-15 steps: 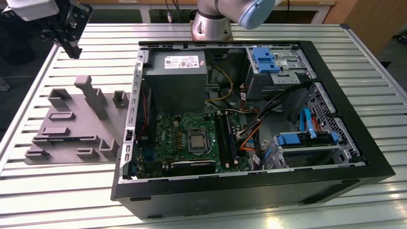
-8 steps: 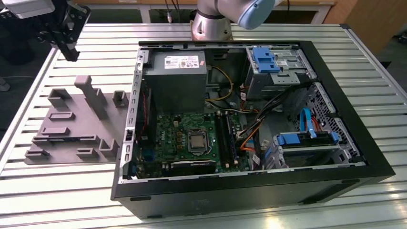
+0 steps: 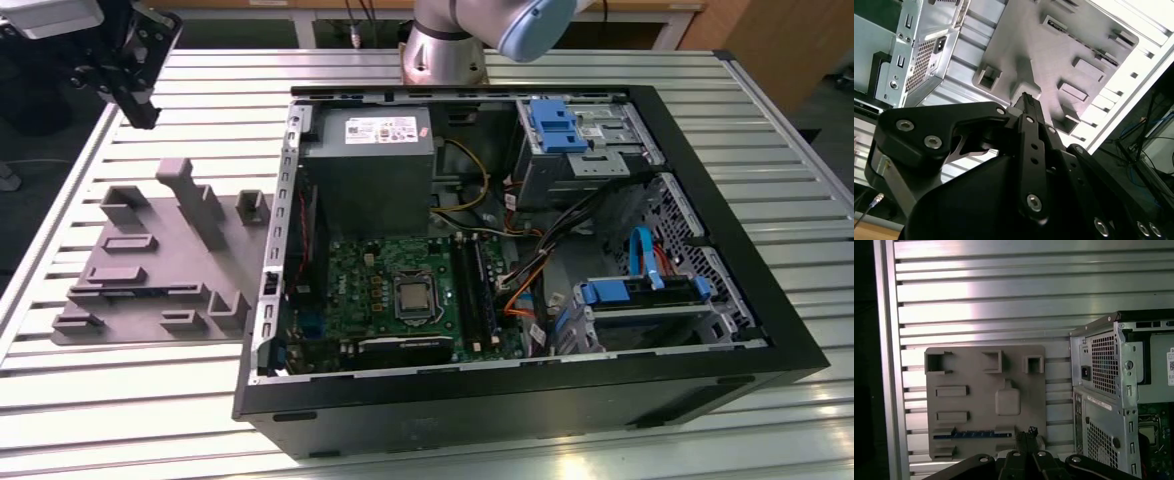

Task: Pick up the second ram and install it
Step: 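Reach for the second ram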

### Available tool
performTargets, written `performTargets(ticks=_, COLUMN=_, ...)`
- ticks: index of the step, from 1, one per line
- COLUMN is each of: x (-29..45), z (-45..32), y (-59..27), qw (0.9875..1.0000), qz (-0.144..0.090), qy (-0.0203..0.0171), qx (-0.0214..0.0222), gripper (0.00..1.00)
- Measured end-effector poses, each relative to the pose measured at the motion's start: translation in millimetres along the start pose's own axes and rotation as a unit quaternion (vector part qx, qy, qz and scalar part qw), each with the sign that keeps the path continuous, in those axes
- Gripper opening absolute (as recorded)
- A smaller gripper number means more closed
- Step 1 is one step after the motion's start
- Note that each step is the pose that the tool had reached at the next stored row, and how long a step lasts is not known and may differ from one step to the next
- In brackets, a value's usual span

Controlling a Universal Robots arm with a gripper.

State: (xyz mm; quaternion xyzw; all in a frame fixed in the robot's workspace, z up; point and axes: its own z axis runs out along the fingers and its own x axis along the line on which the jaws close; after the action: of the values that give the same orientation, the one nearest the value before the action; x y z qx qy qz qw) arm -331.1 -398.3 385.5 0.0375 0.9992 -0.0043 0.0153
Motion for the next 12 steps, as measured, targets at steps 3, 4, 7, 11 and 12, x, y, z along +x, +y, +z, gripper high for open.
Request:
performTargets(ticks=3, x=4.3, z=0.0, y=-0.3, qw=1.0000, qz=0.000, qy=0.0000, qx=0.0000, gripper=0.13)
performTargets(ticks=4, x=5.6, z=-0.1, y=-0.4, qw=1.0000, qz=0.000, qy=0.0000, qx=0.0000, gripper=0.13)
performTargets(ticks=7, x=8.8, z=-0.1, y=-0.7, qw=1.0000, qz=0.000, qy=0.0000, qx=0.0000, gripper=0.13)
performTargets(ticks=11, x=12.2, z=-0.2, y=-0.9, qw=1.0000, qz=0.000, qy=0.0000, qx=0.0000, gripper=0.13)
performTargets(ticks=12, x=13.0, z=-0.2, y=-1.0, qw=1.0000, qz=0.000, qy=0.0000, qx=0.0000, gripper=0.13)
